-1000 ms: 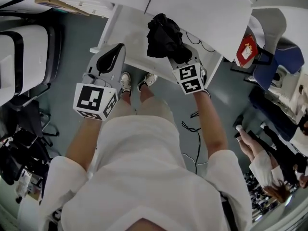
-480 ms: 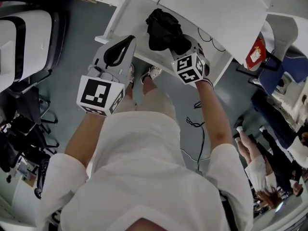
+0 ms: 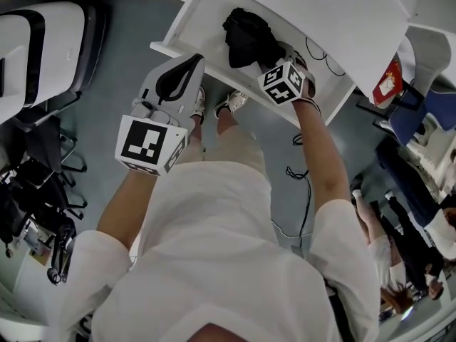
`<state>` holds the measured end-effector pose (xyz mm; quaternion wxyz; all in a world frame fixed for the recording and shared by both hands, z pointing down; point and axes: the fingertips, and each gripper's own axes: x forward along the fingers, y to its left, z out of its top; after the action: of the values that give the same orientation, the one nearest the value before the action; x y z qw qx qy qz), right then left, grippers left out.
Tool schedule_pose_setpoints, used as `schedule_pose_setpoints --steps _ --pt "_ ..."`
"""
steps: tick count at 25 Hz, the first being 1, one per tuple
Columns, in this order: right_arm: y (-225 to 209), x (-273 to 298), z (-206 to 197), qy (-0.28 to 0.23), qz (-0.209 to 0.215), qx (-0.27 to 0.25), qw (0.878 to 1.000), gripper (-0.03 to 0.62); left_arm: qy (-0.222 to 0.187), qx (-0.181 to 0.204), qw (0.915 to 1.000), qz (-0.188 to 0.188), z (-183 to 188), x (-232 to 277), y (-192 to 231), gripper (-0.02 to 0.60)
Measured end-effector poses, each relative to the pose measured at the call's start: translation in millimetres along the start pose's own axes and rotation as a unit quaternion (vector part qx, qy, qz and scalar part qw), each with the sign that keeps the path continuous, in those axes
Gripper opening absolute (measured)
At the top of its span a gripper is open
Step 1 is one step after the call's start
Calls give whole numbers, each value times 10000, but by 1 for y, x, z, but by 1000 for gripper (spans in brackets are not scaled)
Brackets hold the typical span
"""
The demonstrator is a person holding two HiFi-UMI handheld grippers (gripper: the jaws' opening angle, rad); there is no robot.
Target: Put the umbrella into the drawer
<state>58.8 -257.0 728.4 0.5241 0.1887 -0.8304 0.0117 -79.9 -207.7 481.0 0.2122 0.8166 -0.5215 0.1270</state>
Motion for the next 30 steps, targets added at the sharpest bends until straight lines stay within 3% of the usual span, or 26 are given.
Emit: schedule_pose_setpoints --steps 6,9,11,17,25,28,30 --pt "1 11 -7 263 3 -19 9997 264 -50 -36 10000 57 -4 -14 0 14" --pt "1 9 -7 260 -29 255 9993 326 -101 -44 9999 31 -3 -19 -3 14" --pt "-1 4 -7 289 -130 301 9990 365 -130 -16 9999 -18 -1 -22 -4 14" --pt "-14 -40 2 -42 -767 352 9964 364 -236 17 9996 -163 4 -32 -2 14" --pt "-26 -106 11 -368 -1382 964 9850 279 -421 254 9977 -457 23 -46 -7 14" --pt "-25 -131 18 -611 -1600 1420 9749 210 -514 315 9967 -543 30 -52 -7 14" --pt "-25 -148 21 -799 -1771 1802 9643 131 -564 379 9957 -634 34 -54 -9 14"
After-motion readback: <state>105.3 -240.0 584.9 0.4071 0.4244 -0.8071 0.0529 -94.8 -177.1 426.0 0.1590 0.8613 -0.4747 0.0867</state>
